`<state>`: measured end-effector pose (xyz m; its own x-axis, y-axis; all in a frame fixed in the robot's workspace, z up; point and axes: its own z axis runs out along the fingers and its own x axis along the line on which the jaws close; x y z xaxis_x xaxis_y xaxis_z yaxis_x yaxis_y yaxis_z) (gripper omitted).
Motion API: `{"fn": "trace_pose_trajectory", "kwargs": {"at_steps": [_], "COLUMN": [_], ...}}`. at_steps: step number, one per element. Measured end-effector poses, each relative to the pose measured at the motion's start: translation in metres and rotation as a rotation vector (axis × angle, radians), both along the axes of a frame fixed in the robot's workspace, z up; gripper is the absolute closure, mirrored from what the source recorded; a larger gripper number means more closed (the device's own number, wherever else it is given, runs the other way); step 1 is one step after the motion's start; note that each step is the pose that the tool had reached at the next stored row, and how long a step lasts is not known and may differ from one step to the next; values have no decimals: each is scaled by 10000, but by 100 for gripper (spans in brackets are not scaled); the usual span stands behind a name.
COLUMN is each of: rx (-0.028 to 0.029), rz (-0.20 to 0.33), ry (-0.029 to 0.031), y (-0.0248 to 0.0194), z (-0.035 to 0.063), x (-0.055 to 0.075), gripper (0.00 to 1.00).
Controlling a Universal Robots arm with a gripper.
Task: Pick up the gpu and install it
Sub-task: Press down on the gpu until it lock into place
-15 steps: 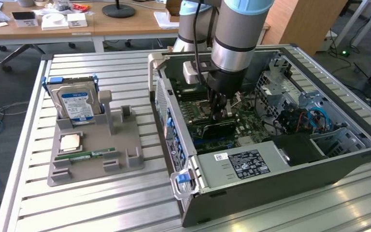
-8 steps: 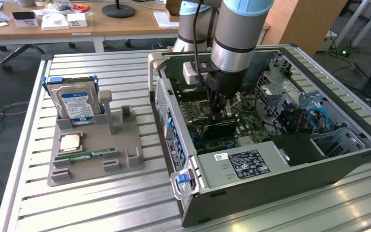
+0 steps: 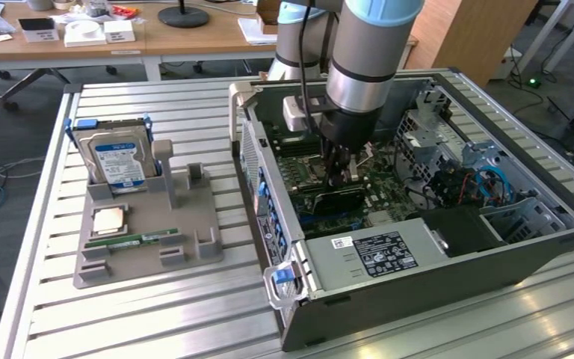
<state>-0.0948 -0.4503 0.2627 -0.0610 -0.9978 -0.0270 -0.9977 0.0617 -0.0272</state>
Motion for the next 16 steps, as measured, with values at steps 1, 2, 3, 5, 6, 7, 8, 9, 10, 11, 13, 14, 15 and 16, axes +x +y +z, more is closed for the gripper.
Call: {"fn": "trace_pose_trajectory", "kwargs": {"at_steps": [1,2,3,5,6,7,8,9,10,11,13,14,15,16], "rx": [10,16,18,22,23,23,23,23,23,23,23,24,24,25], "rz": [0,0,0,0,-1,0,0,0,0,1,0,0,0,0], "ry": [1,3,4,1,1,1,1,1,0,1,1,0,1,1], "y": [0,0,0,0,0,0,0,0,0,0,0,0,0,0], "z": [-4,-6,-6,-8,-8,-8,-8,-8,-9,-9,-9,-11,-13,-14], "x": [0,-1,0,0,0,0,0,0,-1,-1,-1,-2,-4,-5], "gripper": [89,89,89,89,89,89,89,89,89,89,89,89,89,89]}}
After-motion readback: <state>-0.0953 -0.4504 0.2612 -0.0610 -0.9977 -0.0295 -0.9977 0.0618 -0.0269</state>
